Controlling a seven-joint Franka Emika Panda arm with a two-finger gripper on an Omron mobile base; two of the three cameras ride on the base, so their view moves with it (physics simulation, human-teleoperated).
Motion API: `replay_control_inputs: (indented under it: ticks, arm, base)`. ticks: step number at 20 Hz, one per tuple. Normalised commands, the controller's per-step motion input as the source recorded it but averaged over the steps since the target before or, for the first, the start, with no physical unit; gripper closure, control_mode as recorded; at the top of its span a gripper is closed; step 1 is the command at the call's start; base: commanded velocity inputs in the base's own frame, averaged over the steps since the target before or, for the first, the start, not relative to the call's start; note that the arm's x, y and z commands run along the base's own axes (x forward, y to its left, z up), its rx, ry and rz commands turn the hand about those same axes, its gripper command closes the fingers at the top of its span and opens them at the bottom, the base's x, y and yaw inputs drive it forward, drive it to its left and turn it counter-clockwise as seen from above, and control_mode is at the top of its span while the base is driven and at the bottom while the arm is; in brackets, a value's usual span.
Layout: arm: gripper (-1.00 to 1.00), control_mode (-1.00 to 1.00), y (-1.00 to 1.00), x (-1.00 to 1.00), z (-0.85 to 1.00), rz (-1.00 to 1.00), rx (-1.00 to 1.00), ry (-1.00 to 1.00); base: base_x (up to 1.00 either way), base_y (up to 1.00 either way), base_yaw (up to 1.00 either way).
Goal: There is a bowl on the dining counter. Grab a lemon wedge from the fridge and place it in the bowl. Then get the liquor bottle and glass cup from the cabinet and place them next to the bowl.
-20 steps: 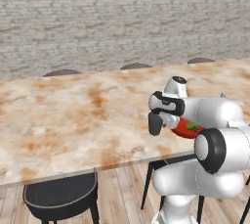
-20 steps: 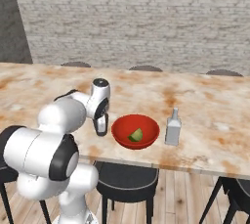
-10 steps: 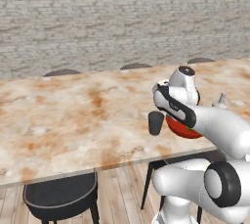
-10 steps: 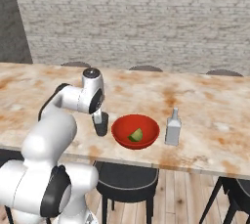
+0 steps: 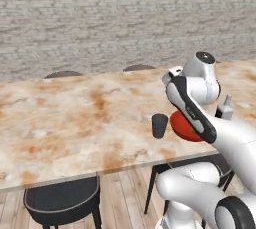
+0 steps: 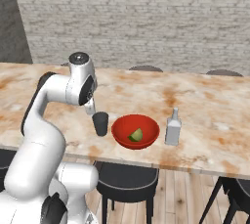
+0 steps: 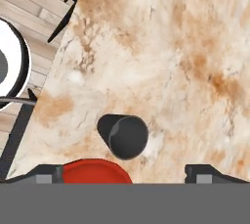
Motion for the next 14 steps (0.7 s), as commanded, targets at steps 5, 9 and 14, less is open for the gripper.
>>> replay_control_inputs:
  ticks: [5, 9, 14]
  arm:
    - [-1.0, -1.0, 0.1, -0.83, 0.89, 0.0, 0.0, -0.03]
    - [-1.0, -1.0, 0.23, -0.97, 0.61, 0.0, 0.0, -0.06]
    - [-1.0, -1.0, 0.39, -1.0, 0.12, 0.0, -0.1, -0.27]
  base:
    - [0.0, 0.0, 0.0]
    - [0.0, 0.0, 0.0]
    - [0.0, 0.0, 0.0]
